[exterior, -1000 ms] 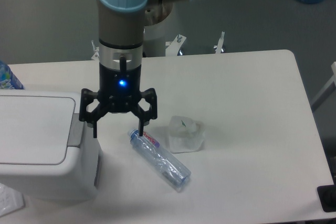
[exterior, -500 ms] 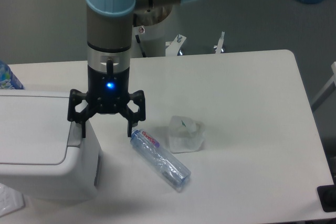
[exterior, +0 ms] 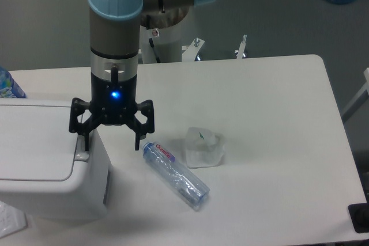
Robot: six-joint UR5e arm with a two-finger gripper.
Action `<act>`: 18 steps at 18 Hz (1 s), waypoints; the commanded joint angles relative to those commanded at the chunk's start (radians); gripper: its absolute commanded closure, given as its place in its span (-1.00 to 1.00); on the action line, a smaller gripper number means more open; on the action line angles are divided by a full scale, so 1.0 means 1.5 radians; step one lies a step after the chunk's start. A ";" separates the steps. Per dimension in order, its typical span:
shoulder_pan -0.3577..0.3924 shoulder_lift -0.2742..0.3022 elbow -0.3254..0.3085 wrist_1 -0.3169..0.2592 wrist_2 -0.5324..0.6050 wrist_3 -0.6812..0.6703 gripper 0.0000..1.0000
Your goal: Open the trash can
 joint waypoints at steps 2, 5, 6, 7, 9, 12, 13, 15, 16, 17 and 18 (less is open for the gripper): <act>0.000 -0.001 0.000 0.000 0.000 0.000 -1.00; 0.000 -0.001 0.002 0.001 0.000 0.000 -1.00; 0.000 -0.001 0.007 0.001 0.000 0.000 -1.00; 0.000 -0.001 0.014 0.001 -0.001 0.001 -1.00; 0.001 -0.003 0.038 0.001 0.000 0.001 -1.00; 0.040 0.000 0.058 0.000 -0.002 0.009 -1.00; 0.050 0.000 0.063 0.000 -0.001 0.009 -1.00; 0.077 0.003 0.066 0.000 -0.001 0.009 -1.00; 0.088 0.003 0.068 0.000 0.000 0.010 -1.00; 0.097 0.004 0.069 0.000 0.001 0.010 -1.00; 0.109 0.004 0.069 0.000 0.003 0.010 -1.00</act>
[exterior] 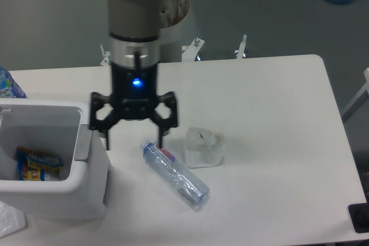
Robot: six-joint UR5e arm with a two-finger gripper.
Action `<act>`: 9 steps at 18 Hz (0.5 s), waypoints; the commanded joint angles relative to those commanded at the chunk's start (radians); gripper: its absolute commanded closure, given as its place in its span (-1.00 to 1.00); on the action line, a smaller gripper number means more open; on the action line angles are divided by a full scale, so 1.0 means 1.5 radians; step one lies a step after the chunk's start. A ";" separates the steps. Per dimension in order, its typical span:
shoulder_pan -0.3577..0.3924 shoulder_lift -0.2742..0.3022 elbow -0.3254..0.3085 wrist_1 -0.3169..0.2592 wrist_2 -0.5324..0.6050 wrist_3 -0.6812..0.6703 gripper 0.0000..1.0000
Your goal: Open the trash can
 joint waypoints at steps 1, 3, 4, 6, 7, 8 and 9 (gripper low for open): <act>0.010 0.002 0.000 -0.001 0.003 0.001 -1.00; 0.032 0.004 -0.002 -0.008 0.035 0.002 -1.00; 0.041 0.005 -0.003 -0.009 0.055 0.007 -1.00; 0.045 0.009 -0.006 -0.037 0.101 0.057 -1.00; 0.047 0.010 -0.004 -0.069 0.123 0.101 -1.00; 0.048 0.010 -0.003 -0.102 0.132 0.142 -1.00; 0.050 0.011 -0.001 -0.124 0.134 0.174 -1.00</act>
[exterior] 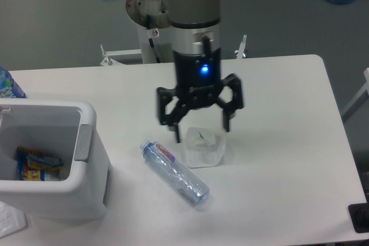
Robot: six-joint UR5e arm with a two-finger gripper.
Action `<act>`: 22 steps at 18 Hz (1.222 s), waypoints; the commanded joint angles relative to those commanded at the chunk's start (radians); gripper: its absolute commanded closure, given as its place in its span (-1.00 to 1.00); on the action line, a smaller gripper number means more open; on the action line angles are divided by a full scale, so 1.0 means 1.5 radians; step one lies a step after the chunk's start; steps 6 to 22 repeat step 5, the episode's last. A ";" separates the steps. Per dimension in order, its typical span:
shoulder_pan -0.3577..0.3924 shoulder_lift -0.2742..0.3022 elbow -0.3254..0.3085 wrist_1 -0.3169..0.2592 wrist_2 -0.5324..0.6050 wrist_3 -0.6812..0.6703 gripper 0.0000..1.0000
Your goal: Open the trash can
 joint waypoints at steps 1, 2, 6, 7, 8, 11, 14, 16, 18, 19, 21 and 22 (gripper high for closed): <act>0.009 0.001 -0.002 -0.011 0.005 0.023 -1.00; 0.017 0.004 -0.003 -0.018 0.012 0.040 -1.00; 0.037 0.012 -0.007 -0.023 0.018 0.072 -1.00; 0.037 0.012 -0.007 -0.023 0.018 0.072 -1.00; 0.037 0.012 -0.007 -0.023 0.018 0.072 -1.00; 0.037 0.012 -0.007 -0.023 0.018 0.072 -1.00; 0.037 0.012 -0.007 -0.023 0.018 0.072 -1.00; 0.037 0.012 -0.007 -0.023 0.018 0.072 -1.00; 0.037 0.012 -0.007 -0.023 0.018 0.072 -1.00; 0.037 0.012 -0.007 -0.023 0.018 0.072 -1.00; 0.037 0.012 -0.007 -0.023 0.018 0.072 -1.00; 0.037 0.012 -0.007 -0.023 0.018 0.072 -1.00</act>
